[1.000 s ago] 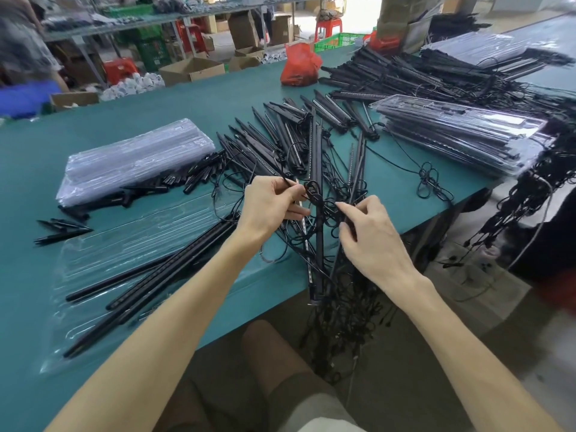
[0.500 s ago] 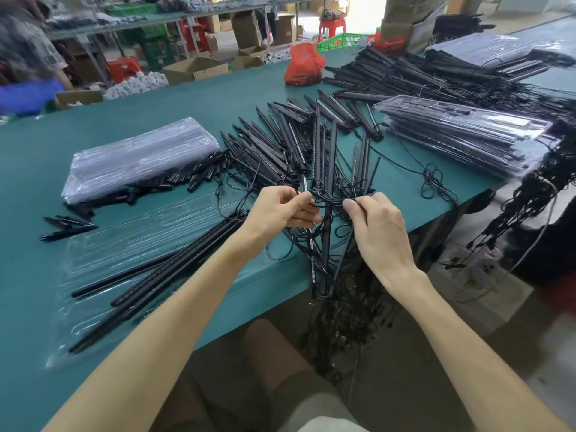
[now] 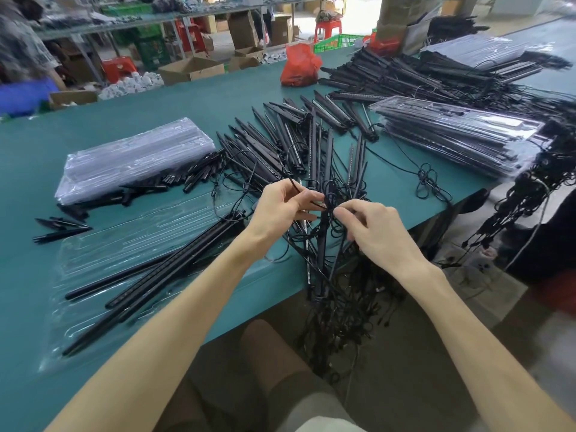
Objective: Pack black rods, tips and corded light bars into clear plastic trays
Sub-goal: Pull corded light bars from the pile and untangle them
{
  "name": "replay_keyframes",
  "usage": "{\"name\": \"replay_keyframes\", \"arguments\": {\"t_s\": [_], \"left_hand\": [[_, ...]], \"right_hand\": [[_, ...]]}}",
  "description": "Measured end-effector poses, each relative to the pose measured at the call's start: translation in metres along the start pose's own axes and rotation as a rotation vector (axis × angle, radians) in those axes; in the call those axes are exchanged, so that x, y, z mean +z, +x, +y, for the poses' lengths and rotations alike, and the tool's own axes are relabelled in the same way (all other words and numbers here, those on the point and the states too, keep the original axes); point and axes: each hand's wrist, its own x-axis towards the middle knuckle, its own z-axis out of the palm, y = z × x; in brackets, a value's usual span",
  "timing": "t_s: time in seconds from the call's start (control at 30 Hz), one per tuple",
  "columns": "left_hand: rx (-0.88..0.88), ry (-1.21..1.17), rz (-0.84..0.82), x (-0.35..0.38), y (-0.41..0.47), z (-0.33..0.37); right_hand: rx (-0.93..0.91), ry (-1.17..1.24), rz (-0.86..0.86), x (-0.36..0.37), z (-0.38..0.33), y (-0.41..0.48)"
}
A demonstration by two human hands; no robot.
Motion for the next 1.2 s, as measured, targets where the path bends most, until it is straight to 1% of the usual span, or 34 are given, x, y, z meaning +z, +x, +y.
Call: {"name": "replay_keyframes", "arguments": {"t_s": [0.07,0.13,0.27,0.4,0.5,0.57,0.7,0.73,0.83,0.87,0.93,1.03,1.13,1.2], "left_hand": [[0.053,0.037,0.000,0.002,0.000,0.002],[0.117,0.101,-0.004,0.004,0.000,0.003],[0.193,0.208,-0.009,0.005,-0.002,0.007],[0.142,0.199,-0.016,0.007,-0.001,0.005],[0.066,0.146,-0.128,0.008,-0.003,0.004],[0.036,0.142,-0.179,0.010,-0.004,0.006],[0.120,0.184,-0.063,0.016,0.000,0.009],[0.133,0.178,-0.051,0.016,0.001,0.010],[0.149,0.192,-0.068,0.016,0.000,0.011],[0.149,0.203,-0.079,0.016,0.000,0.011],[0.162,0.253,-0.113,0.017,0.000,0.012],[0.225,0.419,-0.183,0.018,0.001,0.013],[0.305,0.572,-0.171,0.017,0.002,0.011],[0.327,0.600,-0.156,0.018,0.000,0.006]], "right_hand": [[-0.005,-0.040,0.035,0.002,0.000,0.003],[-0.004,-0.055,0.029,0.005,0.000,0.006],[0.055,0.066,-0.049,0.001,-0.001,0.010],[0.073,0.091,-0.052,-0.003,-0.002,0.014],[0.085,0.147,-0.110,-0.005,-0.005,0.015],[0.083,0.131,-0.146,-0.007,-0.006,0.015],[0.080,0.213,-0.214,-0.014,-0.007,0.015],[0.076,0.197,-0.219,-0.017,-0.006,0.016],[0.033,-0.079,-0.189,-0.023,-0.001,0.018],[0.030,-0.131,-0.179,-0.023,-0.001,0.018],[0.033,-0.116,-0.168,-0.022,-0.003,0.019],[0.034,-0.061,-0.140,-0.022,-0.008,0.019],[0.070,0.035,-0.078,-0.024,-0.012,0.021],[0.095,0.088,-0.069,-0.025,-0.015,0.022]]}}
